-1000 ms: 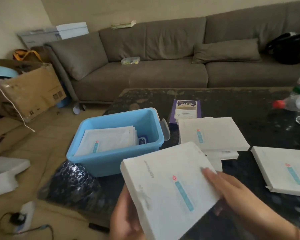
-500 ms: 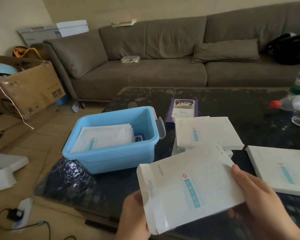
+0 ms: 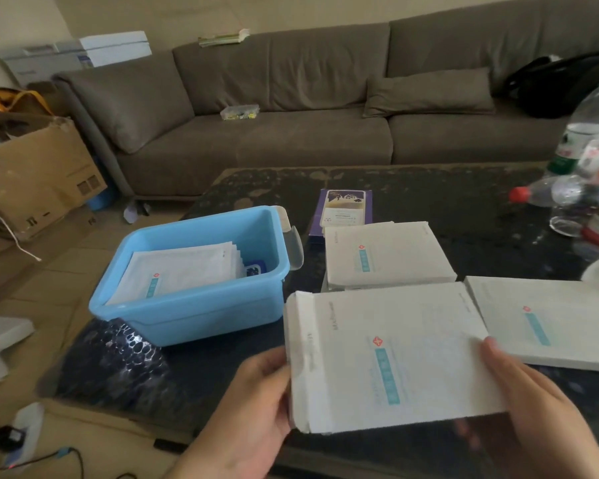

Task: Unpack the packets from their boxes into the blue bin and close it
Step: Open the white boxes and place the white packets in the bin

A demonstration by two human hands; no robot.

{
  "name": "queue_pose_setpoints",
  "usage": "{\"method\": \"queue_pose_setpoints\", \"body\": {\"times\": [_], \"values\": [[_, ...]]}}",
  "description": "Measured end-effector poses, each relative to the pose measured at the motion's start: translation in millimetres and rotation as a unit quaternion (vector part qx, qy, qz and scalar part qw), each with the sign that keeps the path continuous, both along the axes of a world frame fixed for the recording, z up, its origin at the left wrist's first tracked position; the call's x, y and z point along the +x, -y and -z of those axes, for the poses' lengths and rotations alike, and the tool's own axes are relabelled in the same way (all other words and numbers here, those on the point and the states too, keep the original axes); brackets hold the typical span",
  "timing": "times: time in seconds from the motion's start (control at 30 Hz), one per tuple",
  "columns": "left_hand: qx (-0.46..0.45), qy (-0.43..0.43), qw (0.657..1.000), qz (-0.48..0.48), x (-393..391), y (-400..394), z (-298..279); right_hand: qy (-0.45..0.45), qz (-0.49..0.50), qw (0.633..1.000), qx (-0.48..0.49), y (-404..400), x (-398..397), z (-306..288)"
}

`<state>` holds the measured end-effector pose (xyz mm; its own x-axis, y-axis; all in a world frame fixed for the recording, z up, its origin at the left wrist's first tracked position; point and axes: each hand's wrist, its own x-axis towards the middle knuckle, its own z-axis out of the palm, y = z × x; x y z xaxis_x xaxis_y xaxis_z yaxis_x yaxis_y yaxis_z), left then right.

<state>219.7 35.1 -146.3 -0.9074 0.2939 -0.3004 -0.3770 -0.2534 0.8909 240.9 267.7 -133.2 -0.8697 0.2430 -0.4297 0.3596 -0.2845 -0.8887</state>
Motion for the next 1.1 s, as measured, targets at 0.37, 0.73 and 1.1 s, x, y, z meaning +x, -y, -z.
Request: {"method": "queue_pose_setpoints", "body": {"times": [0.37, 0.73, 1.1], "values": [[-0.358, -0.036, 0.932, -0.042, -4.0, 15.8, 22.5, 0.009, -0.236, 0.828, 0.508, -47.1, -3.7, 5.5], [-0.392, -0.048, 0.917, -0.063, -9.8, 28.7, 27.4, -0.314, -0.238, 0.671, 0.628, -5.1, -10.2, 51.6], [-0.28, -0.018, 0.937, -0.209, 9.2, 71.3, 22.8, -0.303, -0.261, 0.633, 0.663, 1.6, -20.0, 48.1]]}}
